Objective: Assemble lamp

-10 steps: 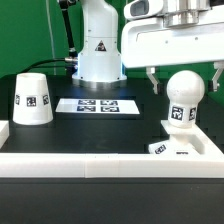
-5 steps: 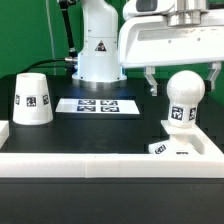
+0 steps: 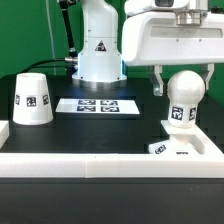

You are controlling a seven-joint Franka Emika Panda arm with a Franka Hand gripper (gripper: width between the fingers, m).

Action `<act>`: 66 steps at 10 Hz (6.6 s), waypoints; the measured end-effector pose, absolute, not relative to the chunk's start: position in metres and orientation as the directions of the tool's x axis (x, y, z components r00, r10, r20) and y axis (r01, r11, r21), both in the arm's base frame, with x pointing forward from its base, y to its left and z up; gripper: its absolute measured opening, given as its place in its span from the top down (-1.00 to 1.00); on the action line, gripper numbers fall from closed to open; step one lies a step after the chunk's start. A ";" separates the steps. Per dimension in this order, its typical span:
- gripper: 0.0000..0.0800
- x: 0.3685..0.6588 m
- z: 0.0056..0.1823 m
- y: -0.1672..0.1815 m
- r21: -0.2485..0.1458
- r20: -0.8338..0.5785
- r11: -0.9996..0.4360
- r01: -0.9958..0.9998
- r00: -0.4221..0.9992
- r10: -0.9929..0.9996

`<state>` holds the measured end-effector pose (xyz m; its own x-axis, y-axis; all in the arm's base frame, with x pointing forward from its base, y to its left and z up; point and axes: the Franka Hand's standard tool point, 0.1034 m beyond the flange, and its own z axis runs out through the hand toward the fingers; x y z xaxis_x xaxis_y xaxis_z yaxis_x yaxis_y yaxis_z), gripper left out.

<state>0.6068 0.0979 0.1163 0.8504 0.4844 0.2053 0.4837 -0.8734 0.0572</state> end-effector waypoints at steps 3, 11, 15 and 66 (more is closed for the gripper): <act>-0.75 0.609 0.118 0.098 0.138 0.174 -0.699 0.701 0.678 0.714; -0.75 0.608 0.111 0.112 0.198 -0.082 -0.013 0.980 0.030 0.996; -0.72 0.610 0.111 0.104 0.197 -0.097 0.035 0.980 -0.016 0.995; -0.75 0.602 0.118 0.103 0.090 0.211 -0.869 0.486 0.844 0.494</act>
Offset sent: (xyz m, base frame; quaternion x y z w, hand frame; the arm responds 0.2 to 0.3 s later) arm 0.0085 0.0212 0.0054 -0.0276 0.0102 -0.3473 0.9373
